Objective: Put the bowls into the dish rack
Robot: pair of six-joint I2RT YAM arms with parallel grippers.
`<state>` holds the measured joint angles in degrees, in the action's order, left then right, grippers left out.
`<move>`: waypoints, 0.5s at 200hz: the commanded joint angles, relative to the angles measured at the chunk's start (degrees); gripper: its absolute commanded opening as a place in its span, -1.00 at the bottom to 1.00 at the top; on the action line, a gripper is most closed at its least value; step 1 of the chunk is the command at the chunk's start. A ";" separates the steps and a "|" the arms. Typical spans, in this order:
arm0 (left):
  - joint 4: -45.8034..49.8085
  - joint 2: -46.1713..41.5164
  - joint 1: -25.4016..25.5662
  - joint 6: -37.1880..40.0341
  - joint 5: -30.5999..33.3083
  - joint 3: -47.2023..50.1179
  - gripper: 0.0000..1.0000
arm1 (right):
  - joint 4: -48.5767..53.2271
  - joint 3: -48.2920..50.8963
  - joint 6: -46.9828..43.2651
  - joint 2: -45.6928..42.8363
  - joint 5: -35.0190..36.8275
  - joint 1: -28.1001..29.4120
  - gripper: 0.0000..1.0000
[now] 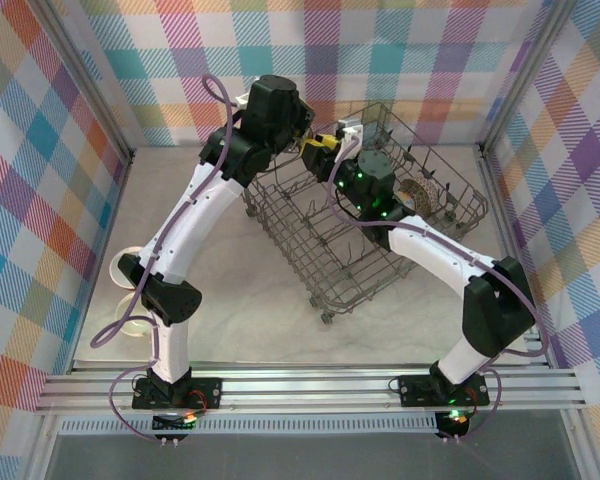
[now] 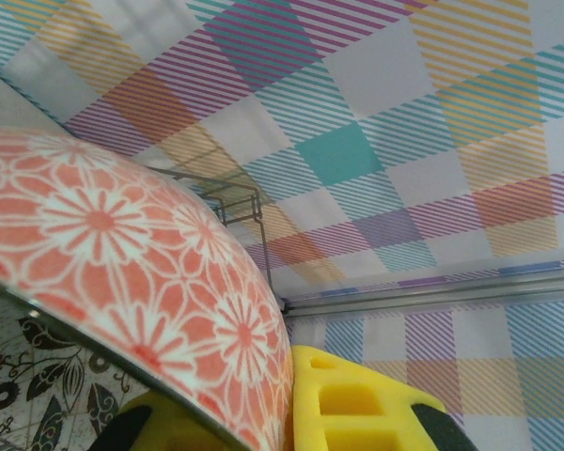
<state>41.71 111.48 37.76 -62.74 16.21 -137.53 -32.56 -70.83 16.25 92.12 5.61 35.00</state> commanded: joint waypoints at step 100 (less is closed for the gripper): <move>-3.42 0.71 2.14 -1.68 3.04 -2.65 -1.00 | -12.34 -2.34 -12.78 3.40 21.16 6.52 -1.00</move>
<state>40.16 112.14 38.52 -64.97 19.16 -137.86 -39.72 -70.85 6.81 94.87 23.59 40.60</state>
